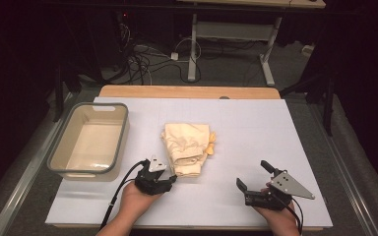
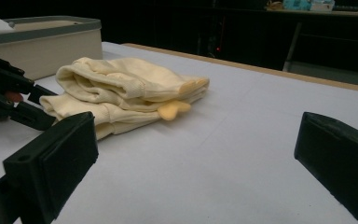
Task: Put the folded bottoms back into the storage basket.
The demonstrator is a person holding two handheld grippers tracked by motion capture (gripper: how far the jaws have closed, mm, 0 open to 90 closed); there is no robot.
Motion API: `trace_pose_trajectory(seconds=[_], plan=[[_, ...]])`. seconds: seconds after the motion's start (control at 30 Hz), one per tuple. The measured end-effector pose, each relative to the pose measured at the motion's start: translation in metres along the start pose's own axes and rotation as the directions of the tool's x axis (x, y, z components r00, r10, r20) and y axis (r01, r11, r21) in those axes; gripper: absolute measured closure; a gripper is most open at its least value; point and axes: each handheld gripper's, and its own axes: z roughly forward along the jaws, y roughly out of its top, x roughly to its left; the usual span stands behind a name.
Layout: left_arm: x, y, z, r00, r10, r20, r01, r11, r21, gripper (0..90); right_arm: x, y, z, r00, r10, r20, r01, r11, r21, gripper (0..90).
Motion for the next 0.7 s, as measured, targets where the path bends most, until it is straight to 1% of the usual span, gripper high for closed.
trace_pose_trajectory(seconds=[0.03,0.07,0.1,0.17,0.27,0.3,0.33,0.37,0.4,0.5,0.53,0.57,0.6,0.63,0.67,0.7], plan=[[0.0000,0.0028,0.0023,0.9999,-0.006,0.009,0.006,1.0000,0.000,44.2,0.0002,0.0000,0.0002,1.0000,-0.005,0.000,0.005,1.000,0.001,0.4],[0.0000,0.0028,0.0023,0.9999,-0.006,0.009,0.006,1.0000,0.000,45.2,0.0002,0.0000,0.0002,1.0000,-0.005,0.000,0.005,1.000,0.001,0.4],[-0.0008,0.0061,0.0048,0.9998,-0.012,0.013,0.012,0.9999,0.002,46.2,0.0002,-0.0001,0.0004,1.0000,-0.007,-0.001,0.007,1.000,0.002,0.4],[-0.0015,0.0076,0.0059,0.9997,-0.017,0.017,0.017,0.9999,0.003,46.2,0.0005,-0.0001,0.0005,1.0000,-0.005,-0.001,0.005,1.000,0.002,0.4],[-0.0028,0.0101,0.0082,0.9991,-0.035,0.023,0.035,0.9994,0.000,46.3,0.0006,0.0001,0.0001,1.0000,-0.007,0.000,0.007,1.000,0.001,0.4],[-0.0022,0.0103,0.0084,0.9989,-0.039,0.025,0.040,0.9992,-0.001,48.4,0.0003,0.0001,-0.0003,1.0000,-0.009,0.000,0.009,1.000,0.001,0.4],[-0.0017,0.0107,0.0083,0.9984,-0.049,0.029,0.049,0.9988,-0.001,48.4,0.0003,0.0001,-0.0003,1.0000,-0.009,0.000,0.009,1.000,0.001,0.4],[-0.0017,0.0107,0.0080,0.9984,-0.049,0.027,0.049,0.9988,0.000,51.8,0.0000,-0.0002,0.0001,1.0000,-0.008,0.000,0.008,1.000,0.002,0.4],[-0.0023,0.0105,0.0078,0.9988,-0.043,0.025,0.043,0.9991,0.001,51.8,0.0000,-0.0002,0.0001,1.0000,-0.008,0.000,0.008,1.000,0.002,0.4],[-0.0042,0.0100,0.0075,0.9986,-0.046,0.025,0.046,0.9989,0.002,58.6,0.0006,-0.0005,0.0003,0.9999,-0.012,-0.003,0.012,1.000,0.004,0.4],[-0.0052,0.0098,0.0077,0.9984,-0.049,0.027,0.049,0.9988,0.001,58.6,0.0006,-0.0005,0.0003,0.9999,-0.012,-0.003,0.012,1.000,0.004,0.4],[-0.0062,0.0096,0.0079,0.9985,-0.048,0.027,0.048,0.9988,0.000,63.8,0.0011,-0.0004,0.0005,0.9999,-0.013,-0.003,0.013,1.000,0.005,0.4],[-0.0068,0.0096,0.0080,0.9982,-0.049,0.035,0.049,0.9988,0.001,63.8,0.0011,-0.0004,0.0005,0.9999,-0.013,-0.003,0.013,1.000,0.005,0.4],[-0.0081,0.0091,0.0085,0.9974,-0.047,0.055,0.047,0.9989,-0.002,70.4,0.0016,-0.0004,0.0006,1.0000,-0.008,-0.004,0.008,1.000,0.007,0.4],[-0.0094,0.0087,0.0086,0.9982,-0.035,0.049,0.035,0.9994,-0.005,73.1,0.0018,-0.0004,0.0007,1.0000,-0.009,-0.004,0.009,1.000,0.007,0.4],[-0.0094,0.0087,0.0086,0.9982,-0.035,0.049,0.035,0.9994,-0.005,74.7,0.0019,-0.0004,0.0008,0.9999,-0.010,-0.005,0.010,1.000,0.007,0.4]])
